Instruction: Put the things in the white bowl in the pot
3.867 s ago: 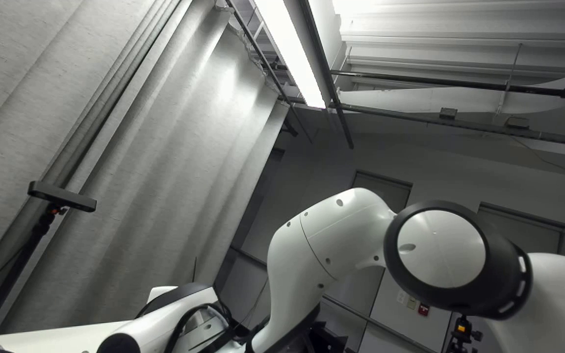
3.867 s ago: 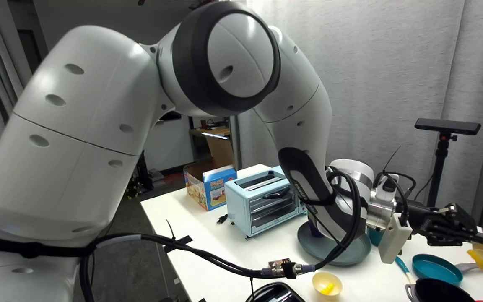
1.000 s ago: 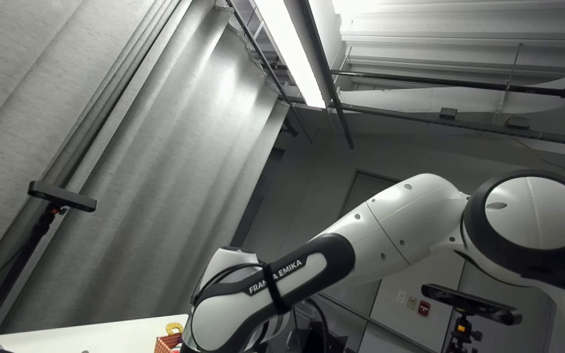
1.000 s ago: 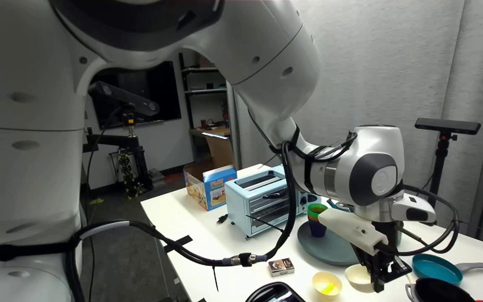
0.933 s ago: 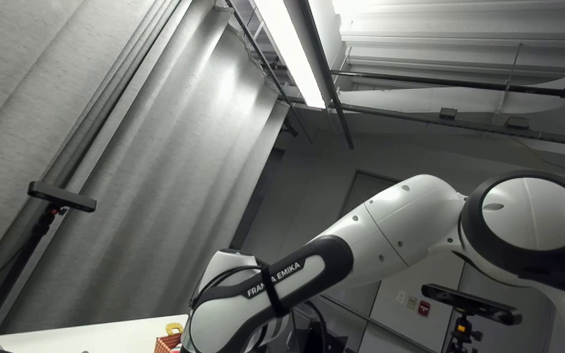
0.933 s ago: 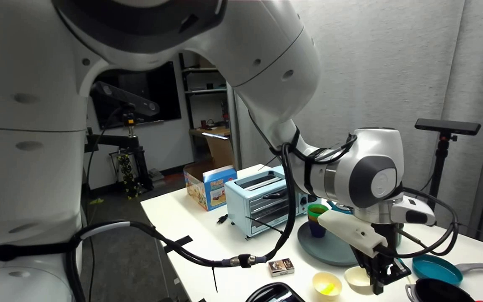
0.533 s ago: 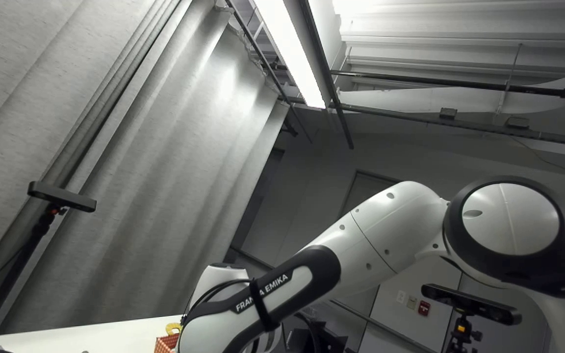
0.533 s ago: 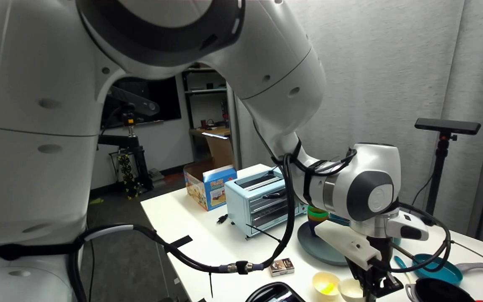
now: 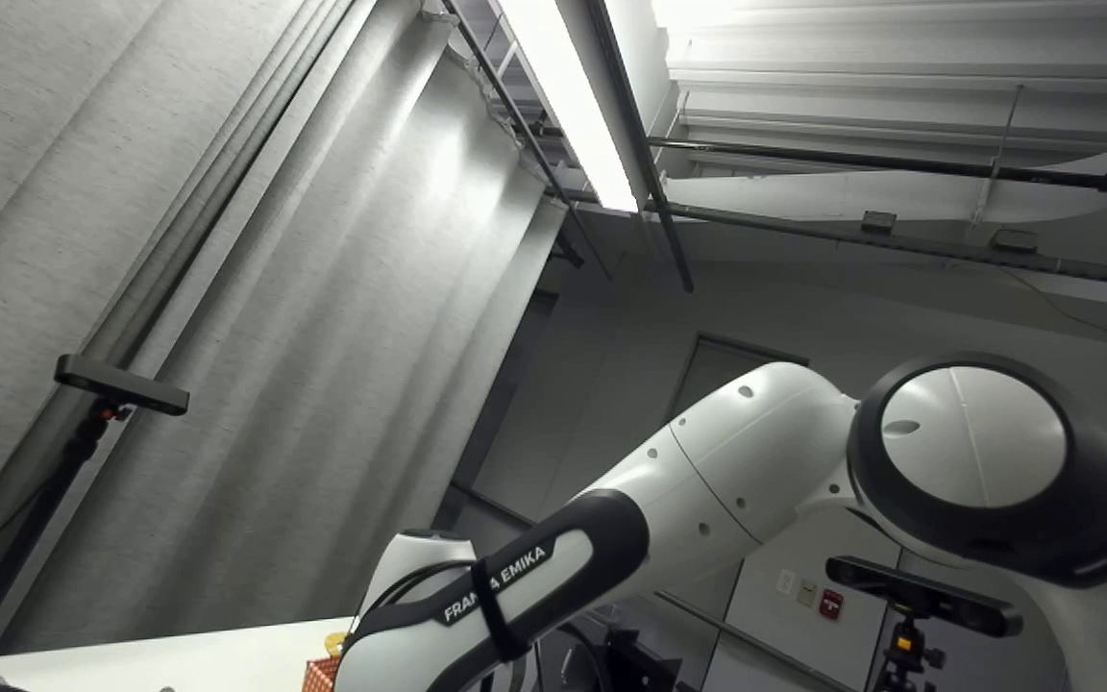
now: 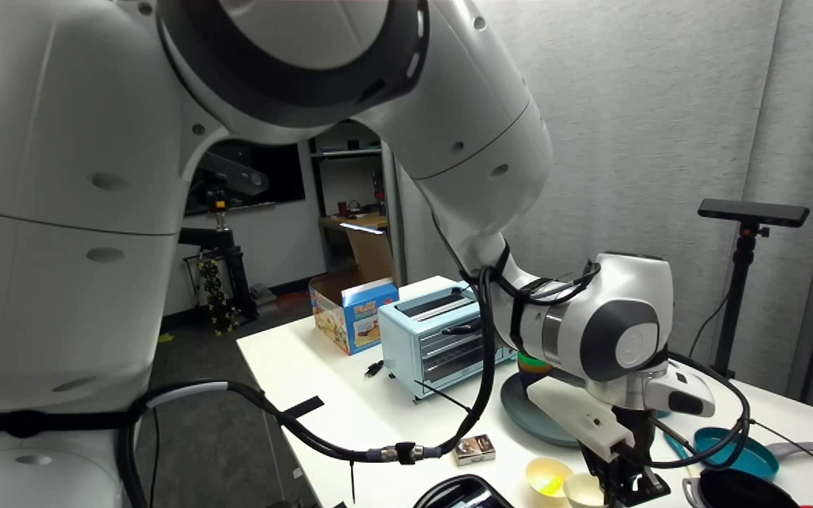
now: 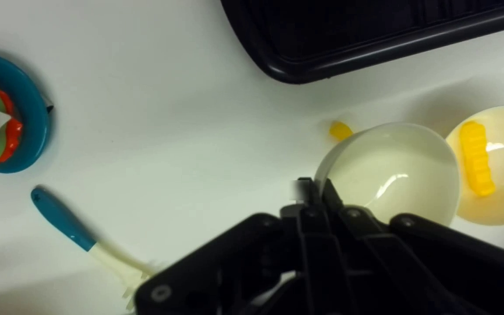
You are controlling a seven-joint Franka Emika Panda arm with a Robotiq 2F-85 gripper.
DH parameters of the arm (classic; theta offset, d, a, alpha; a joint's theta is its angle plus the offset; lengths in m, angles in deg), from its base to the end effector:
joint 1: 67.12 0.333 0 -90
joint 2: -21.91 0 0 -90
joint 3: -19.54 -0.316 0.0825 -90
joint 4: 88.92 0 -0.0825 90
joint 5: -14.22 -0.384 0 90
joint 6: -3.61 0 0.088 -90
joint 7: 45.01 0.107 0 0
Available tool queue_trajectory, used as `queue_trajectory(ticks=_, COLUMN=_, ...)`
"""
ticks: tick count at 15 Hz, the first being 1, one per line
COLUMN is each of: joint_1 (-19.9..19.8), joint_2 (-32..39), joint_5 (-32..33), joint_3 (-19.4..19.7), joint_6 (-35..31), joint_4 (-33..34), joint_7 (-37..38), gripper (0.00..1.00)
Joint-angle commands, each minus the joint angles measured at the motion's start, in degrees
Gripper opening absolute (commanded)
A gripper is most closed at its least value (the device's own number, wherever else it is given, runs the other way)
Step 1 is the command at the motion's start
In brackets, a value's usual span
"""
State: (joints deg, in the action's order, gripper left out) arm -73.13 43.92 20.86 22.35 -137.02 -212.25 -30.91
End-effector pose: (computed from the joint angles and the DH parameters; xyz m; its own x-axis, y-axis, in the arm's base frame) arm 0.5535 -0.0861 0.2125 0.9511 -0.3024 -0.0632 -0.2952 -0.9499 0.1025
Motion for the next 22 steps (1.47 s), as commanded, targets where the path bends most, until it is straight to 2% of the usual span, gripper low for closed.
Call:
queue_trajectory(ticks=1, joint_1=2.33, joint_2=0.78, joint_5=-0.32, joint_3=2.45, joint_6=-0.85, joint_4=1.02, joint_7=1.72, gripper=0.01)
queue_trajectory(ticks=6, joint_1=4.58, joint_2=1.03, joint_5=2.53, joint_3=5.26, joint_6=-1.88, joint_4=1.13, joint_7=4.43, gripper=0.01)
queue_trajectory(ticks=12, joint_1=6.01, joint_2=1.44, joint_5=3.0, joint_3=6.78, joint_6=-1.74, joint_4=1.44, joint_7=6.22, gripper=0.01)
queue_trajectory(ticks=13, joint_1=6.07, joint_2=1.47, joint_5=2.86, joint_3=6.8, joint_6=-1.66, joint_4=1.46, joint_7=6.37, gripper=0.04)
queue_trajectory(ticks=14, joint_1=6.14, joint_2=1.51, joint_5=2.81, joint_3=6.85, joint_6=-1.57, joint_4=1.49, joint_7=6.52, gripper=0.29)
queue_trajectory(ticks=15, joint_1=6.2, joint_2=1.54, joint_5=2.8, joint_3=6.89, joint_6=-1.51, joint_4=1.5, joint_7=6.56, gripper=0.3)
queue_trajectory(ticks=16, joint_1=6.26, joint_2=1.59, joint_5=2.81, joint_3=6.93, joint_6=-1.52, joint_4=1.5, joint_7=6.61, gripper=0.35)
queue_trajectory(ticks=22, joint_1=6.32, joint_2=1.69, joint_5=2.56, joint_3=6.89, joint_6=-1.32, joint_4=1.57, joint_7=6.75, gripper=0.81)
